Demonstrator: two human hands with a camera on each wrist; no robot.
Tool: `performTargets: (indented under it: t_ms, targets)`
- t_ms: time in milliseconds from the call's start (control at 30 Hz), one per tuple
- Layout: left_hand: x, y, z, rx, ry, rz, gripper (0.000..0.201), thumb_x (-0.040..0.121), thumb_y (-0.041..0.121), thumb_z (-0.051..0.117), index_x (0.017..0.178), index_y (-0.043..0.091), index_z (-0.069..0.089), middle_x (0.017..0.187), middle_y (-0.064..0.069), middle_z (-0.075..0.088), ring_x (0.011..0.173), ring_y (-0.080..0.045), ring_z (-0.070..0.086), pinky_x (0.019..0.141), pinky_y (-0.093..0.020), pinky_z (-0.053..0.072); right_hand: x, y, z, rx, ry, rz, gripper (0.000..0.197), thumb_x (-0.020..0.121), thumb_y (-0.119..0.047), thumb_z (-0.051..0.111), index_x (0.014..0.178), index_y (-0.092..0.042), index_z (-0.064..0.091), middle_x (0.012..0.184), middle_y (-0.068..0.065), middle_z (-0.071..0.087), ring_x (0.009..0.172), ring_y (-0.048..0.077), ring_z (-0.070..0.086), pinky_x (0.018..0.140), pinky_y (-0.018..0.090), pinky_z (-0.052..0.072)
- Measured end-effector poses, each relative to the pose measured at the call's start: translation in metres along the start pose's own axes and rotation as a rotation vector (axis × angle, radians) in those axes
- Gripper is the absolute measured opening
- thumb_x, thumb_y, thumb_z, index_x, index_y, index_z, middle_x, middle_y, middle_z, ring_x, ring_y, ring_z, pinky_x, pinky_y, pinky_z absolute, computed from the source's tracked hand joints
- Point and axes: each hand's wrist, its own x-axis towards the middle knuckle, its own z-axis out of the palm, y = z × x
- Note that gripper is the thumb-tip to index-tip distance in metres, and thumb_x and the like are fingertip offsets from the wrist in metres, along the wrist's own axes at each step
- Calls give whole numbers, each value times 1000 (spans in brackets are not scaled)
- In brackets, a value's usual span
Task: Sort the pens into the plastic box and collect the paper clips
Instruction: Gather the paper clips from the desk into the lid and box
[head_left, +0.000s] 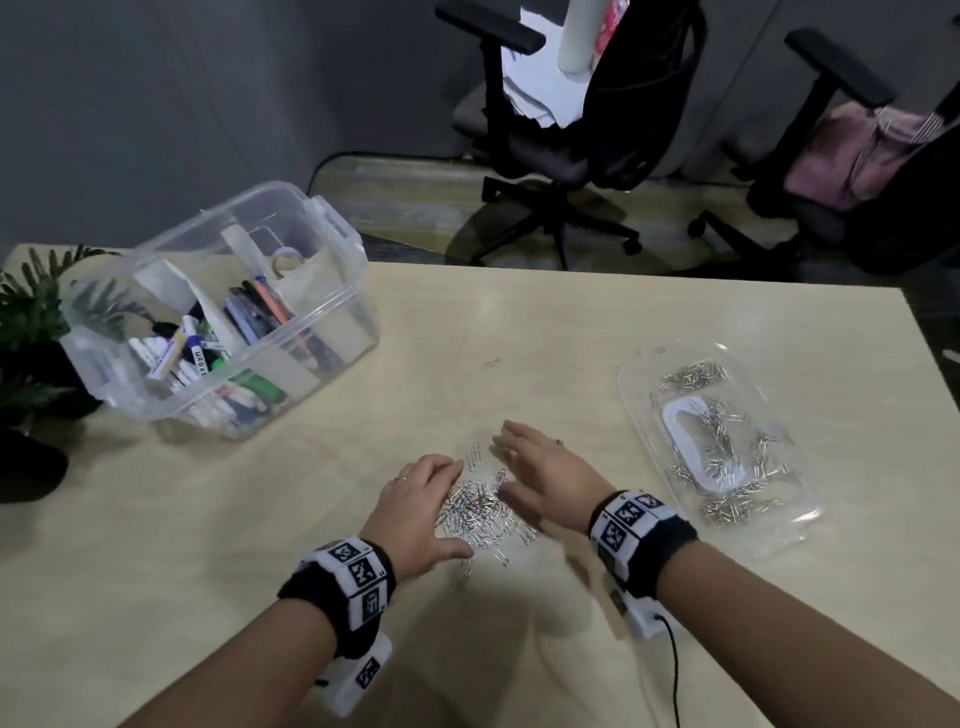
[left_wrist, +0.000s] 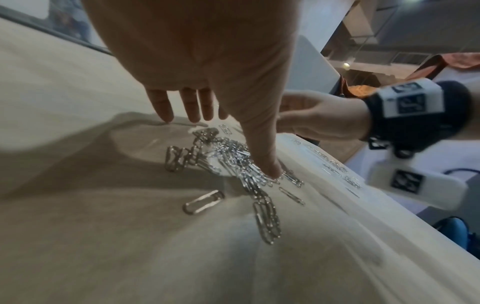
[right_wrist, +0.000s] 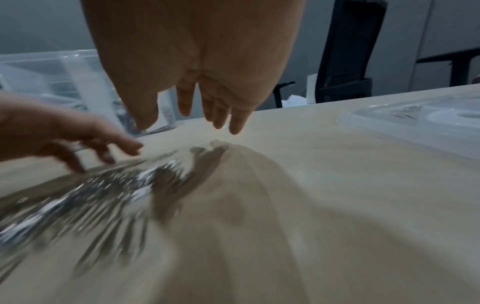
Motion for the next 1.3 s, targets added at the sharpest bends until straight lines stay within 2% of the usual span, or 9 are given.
performTargets:
  t_ms: [167,333,467,633,733,800,1033,1167,1300]
  targets:
    - [-4,10,8,81,-43,-85,112,57,63,76,148,30,21,139,6,26,129,-16,28,107,-34,25,59,-1,-23,-95,72,76,72,91,-40,58,150,-19,23,160,4,10,146,20,16,119,38,19]
    - [-5,3,15,-14,42,-109,89,64,52,78,141,28,39,133,4,37,123,-18,36,104,-33,29,99,4,-34,-213,-55,156,76,93,-45,52,152,-15,14,160,6,1,148,22,5,119,48,12]
    - [2,4,15,-156,146,-141,63,71,39,78,127,23,56,121,3,47,115,-19,43,103,-33,34,73,-1,-20,-260,-172,52,72,95,-49,45,151,-13,18,160,5,5,147,23,5,119,45,8]
    - [4,6,14,-234,174,-145,67,67,43,79,127,21,56,117,5,48,113,-15,45,100,-28,37,3,-7,14,-156,-159,-146,69,86,-42,61,145,-15,37,152,9,33,141,26,29,116,34,22]
    - [3,9,19,-158,132,-130,78,62,47,80,131,23,51,120,5,46,114,-15,42,101,-29,36,-7,-6,22,-207,-78,-107,89,70,-45,75,145,-21,34,141,9,41,124,28,42,106,37,33]
    - [4,12,22,-178,132,-130,70,65,40,81,128,21,55,117,4,48,112,-16,44,99,-27,35,-3,-8,25,-254,-72,-27,95,66,-47,79,145,-23,32,134,7,40,117,27,41,102,36,36]
    - [16,15,11,-275,137,-179,24,79,17,72,102,19,68,91,6,53,80,-10,50,77,-24,41,17,-15,31,-8,-59,92,49,71,-29,80,115,-18,62,112,5,49,102,24,50,87,30,40]
    - [22,13,5,-211,73,-181,14,82,19,68,96,20,68,85,8,48,87,-16,55,77,-25,40,23,-12,26,19,-91,120,27,76,-23,75,99,-13,67,104,6,55,98,24,54,81,28,39]
    - [27,14,0,-166,4,-174,13,85,22,65,96,17,67,92,2,53,94,-19,56,81,-29,41,28,-12,18,-7,-128,107,19,78,-18,71,96,-10,70,102,9,59,97,26,56,82,30,41]
